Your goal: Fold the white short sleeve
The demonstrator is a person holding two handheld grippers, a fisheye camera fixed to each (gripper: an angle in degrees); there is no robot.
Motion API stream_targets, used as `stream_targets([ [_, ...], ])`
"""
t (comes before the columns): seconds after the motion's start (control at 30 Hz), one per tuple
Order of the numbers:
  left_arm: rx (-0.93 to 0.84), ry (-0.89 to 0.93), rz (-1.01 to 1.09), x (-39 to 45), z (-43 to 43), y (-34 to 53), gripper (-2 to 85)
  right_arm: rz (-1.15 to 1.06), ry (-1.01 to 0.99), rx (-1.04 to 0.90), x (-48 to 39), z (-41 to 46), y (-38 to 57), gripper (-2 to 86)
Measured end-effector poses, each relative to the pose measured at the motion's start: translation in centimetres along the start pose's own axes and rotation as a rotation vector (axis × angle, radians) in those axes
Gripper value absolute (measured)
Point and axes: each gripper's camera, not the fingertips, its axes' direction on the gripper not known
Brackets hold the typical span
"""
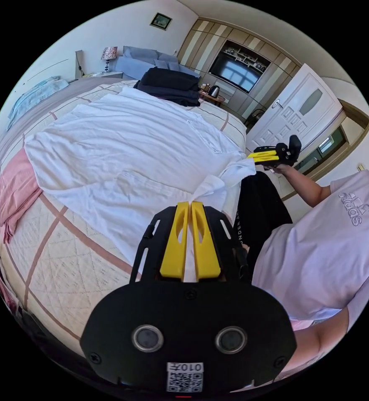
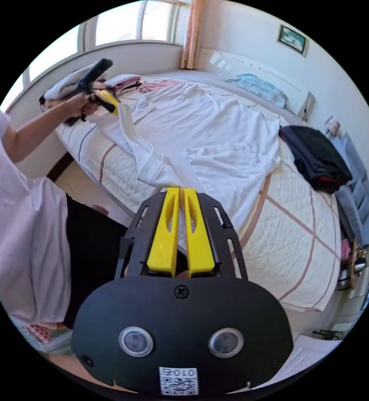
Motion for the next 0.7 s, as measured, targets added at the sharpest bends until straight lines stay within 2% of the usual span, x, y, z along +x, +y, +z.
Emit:
stream_targets([
  [0.17, -0.027, 0.055, -0.074, -2.4, 0.2, -0.6, -0.2, 0.051, -0.18, -0.117, 7.9, 2.0, -2.3, 5.9],
  [0.33, -0.031, 0.098, -0.113, -3.8, -0.4, -0.1, -0.1, 0.033, -0.363, -0.002, 12.5, -0.6, -1.1, 10.8],
  [0.47, -0.024, 0.103, -0.125, -4.2, -0.6, 0.1, -0.1, -0.059, -0.285, 0.005, 12.3, -2.4, -0.3, 10.5],
  [0.7, -0.012, 0.108, -0.126, -3.7, -1.5, 0.5, -0.1, -0.061, -0.023, -0.002, 10.9, -2.6, 0.1, 4.5],
])
